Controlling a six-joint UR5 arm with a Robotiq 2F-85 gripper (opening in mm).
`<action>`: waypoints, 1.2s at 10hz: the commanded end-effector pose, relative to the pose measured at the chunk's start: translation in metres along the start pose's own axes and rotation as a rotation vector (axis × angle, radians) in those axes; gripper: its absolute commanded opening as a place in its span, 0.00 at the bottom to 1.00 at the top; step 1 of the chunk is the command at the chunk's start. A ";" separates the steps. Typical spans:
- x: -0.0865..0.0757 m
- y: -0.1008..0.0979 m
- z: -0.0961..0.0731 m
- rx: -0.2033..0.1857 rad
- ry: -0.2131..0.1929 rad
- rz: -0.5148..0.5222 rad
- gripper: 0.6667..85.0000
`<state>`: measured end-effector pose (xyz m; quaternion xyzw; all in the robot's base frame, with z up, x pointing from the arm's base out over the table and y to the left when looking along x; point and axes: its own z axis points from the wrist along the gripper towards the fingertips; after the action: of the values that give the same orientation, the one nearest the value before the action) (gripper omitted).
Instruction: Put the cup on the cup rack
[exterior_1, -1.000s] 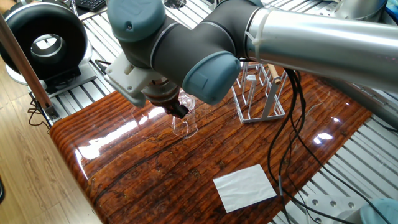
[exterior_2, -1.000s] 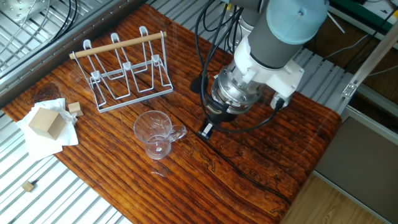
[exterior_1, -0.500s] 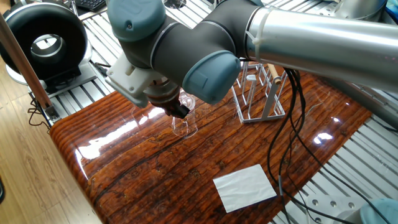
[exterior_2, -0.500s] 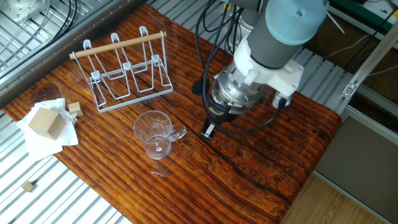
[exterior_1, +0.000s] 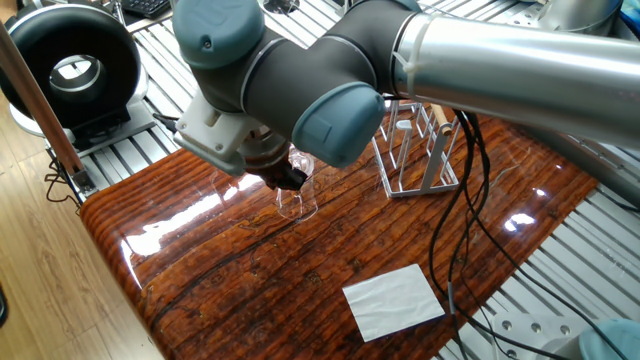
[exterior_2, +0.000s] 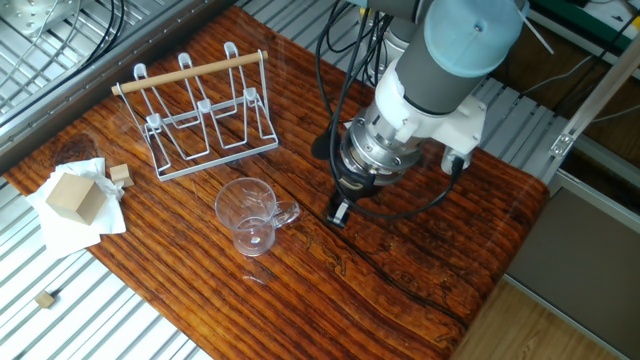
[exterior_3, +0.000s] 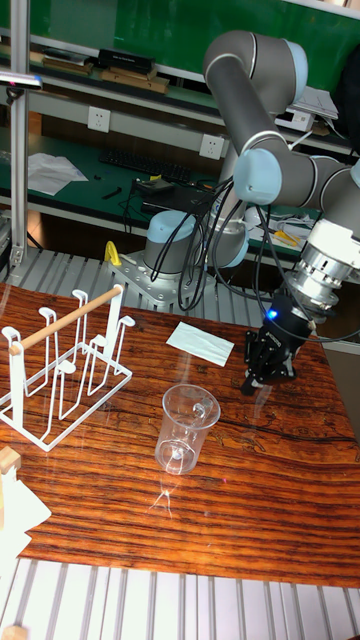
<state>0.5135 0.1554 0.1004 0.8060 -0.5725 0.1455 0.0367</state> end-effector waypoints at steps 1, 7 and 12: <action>-0.001 -0.003 0.000 0.009 -0.010 -0.025 0.44; -0.003 -0.005 0.002 0.016 -0.016 -0.013 0.49; 0.008 -0.004 0.001 0.014 0.024 -0.059 0.49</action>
<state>0.5188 0.1526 0.1001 0.8179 -0.5527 0.1552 0.0385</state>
